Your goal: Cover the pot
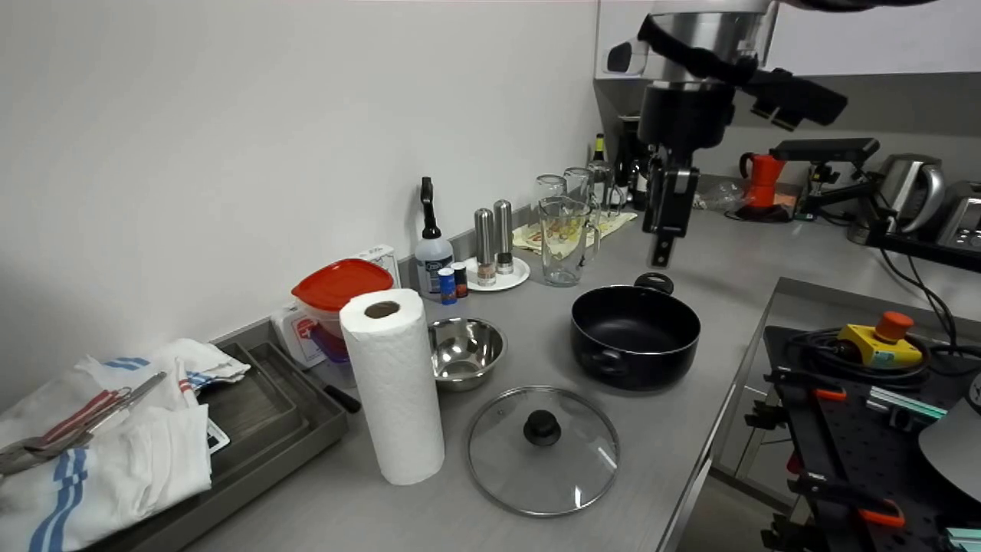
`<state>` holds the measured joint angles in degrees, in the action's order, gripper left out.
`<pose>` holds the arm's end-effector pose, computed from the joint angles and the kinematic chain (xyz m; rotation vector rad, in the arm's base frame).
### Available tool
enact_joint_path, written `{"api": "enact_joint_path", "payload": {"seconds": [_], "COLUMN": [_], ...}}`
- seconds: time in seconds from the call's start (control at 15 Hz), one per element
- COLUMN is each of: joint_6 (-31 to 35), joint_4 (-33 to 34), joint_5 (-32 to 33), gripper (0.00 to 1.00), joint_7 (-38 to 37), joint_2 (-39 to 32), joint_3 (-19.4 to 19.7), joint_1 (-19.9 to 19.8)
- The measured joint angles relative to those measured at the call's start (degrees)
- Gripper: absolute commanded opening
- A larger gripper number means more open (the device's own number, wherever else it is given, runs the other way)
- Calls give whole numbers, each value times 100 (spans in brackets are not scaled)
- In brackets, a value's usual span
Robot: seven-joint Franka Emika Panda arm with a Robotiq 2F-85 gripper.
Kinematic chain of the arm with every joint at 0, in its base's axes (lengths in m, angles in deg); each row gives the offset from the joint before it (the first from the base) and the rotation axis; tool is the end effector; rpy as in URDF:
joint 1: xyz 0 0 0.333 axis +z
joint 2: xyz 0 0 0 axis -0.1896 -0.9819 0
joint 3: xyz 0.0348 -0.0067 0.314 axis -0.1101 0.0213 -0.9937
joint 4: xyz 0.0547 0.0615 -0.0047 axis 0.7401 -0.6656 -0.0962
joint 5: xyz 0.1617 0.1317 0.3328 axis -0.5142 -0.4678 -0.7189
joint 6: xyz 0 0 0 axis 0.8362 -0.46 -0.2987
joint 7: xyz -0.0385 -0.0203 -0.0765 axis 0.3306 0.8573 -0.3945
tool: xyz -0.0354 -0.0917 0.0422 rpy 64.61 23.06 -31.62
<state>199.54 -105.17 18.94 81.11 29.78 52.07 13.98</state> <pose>0.4083 0.0719 0.4187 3.0702 0.2096 0.1126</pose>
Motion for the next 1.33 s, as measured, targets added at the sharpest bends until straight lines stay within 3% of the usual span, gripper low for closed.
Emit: {"api": "enact_joint_path", "payload": {"seconds": [0.4,1.33], "joint_6": [527,846], "joint_4": [540,2362], "joint_5": [7,2], "gripper": [100,100], "joint_7": [-86,-176], "joint_2": [-1417,-4445], "joint_3": [98,379], "joint_1": [-63,-90]}}
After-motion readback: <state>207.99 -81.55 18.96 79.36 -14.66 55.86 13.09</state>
